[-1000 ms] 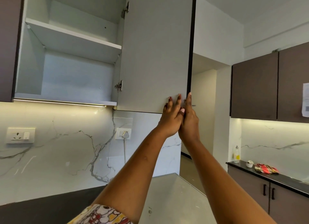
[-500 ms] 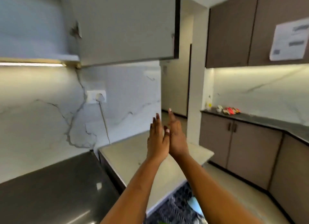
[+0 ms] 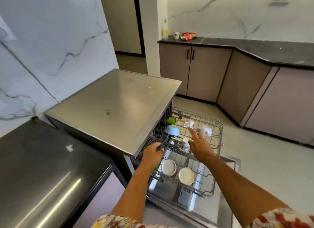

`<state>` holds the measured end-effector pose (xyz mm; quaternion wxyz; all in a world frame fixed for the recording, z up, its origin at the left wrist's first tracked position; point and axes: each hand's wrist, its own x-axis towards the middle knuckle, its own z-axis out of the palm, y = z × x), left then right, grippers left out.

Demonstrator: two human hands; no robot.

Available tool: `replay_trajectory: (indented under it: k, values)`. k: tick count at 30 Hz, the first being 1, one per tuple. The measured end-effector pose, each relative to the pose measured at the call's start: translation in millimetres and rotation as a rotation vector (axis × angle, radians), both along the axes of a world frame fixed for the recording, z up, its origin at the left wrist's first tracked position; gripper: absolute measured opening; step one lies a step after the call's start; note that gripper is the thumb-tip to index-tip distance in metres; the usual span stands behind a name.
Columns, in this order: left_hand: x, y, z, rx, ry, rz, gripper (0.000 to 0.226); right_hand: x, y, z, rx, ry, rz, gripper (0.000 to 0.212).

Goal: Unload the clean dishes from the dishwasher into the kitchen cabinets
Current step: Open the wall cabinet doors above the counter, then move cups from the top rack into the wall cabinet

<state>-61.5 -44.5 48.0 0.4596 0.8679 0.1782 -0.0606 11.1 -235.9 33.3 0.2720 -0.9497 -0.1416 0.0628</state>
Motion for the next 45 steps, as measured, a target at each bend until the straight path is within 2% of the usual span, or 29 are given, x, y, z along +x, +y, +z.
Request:
replay_trajectory:
  k: [2,5,9,12,15,19,24,28,33,36,40,45]
  values:
    - [-1.4,-3.6,-15.1,0.004,0.052,-0.017,0.036,-4.5,-9.2,-18.8,-0.064,0.07,0.008,0.056]
    - [-2.0,-12.0,-37.8,0.006,0.1,-0.074,0.038,-9.4,-19.5,-52.2,-0.183,0.217,0.064,0.066]
    - [-1.8,-21.8,-73.0,0.115,0.187,-0.171,0.041,-11.6,-26.5,-94.5,-0.378,0.356,0.263,0.074]
    - [-0.9,-25.3,-99.9,0.197,0.216,-0.175,0.045,-10.3,-25.4,-119.1,-0.479,0.341,0.362,0.077]
    - [6.5,-32.6,-125.6,0.3,0.261,-0.202,0.052,-5.7,-20.6,-143.8,-0.643,0.233,0.542,0.08]
    - [29.6,-41.2,-153.3,0.441,0.3,-0.199,0.065,1.1,-12.7,-171.8,-0.721,0.163,0.669,0.088]
    - [48.2,-46.5,-178.7,0.536,0.352,-0.276,0.076,8.9,-2.1,-188.1,-0.729,0.142,0.765,0.085]
    - [54.0,-50.2,-193.4,0.59,0.308,-0.264,0.068,18.4,2.0,-182.4,-0.742,0.147,0.832,0.076]
    - [68.5,-53.5,-198.9,0.617,0.373,-0.264,0.068,29.6,-1.1,-169.9,-0.751,0.158,0.885,0.085]
    - [76.9,-52.3,-197.4,0.638,0.393,-0.267,0.075,34.9,-9.0,-170.1,-0.725,0.173,0.842,0.088]
    - [79.2,-50.7,-188.0,0.584,0.368,-0.2,0.073,38.8,-18.1,-171.0,-0.615,0.19,0.736,0.081]
    - [75.2,-38.9,-155.3,0.536,0.302,-0.092,0.075,37.3,-19.9,-146.7,-0.28,0.284,0.414,0.083]
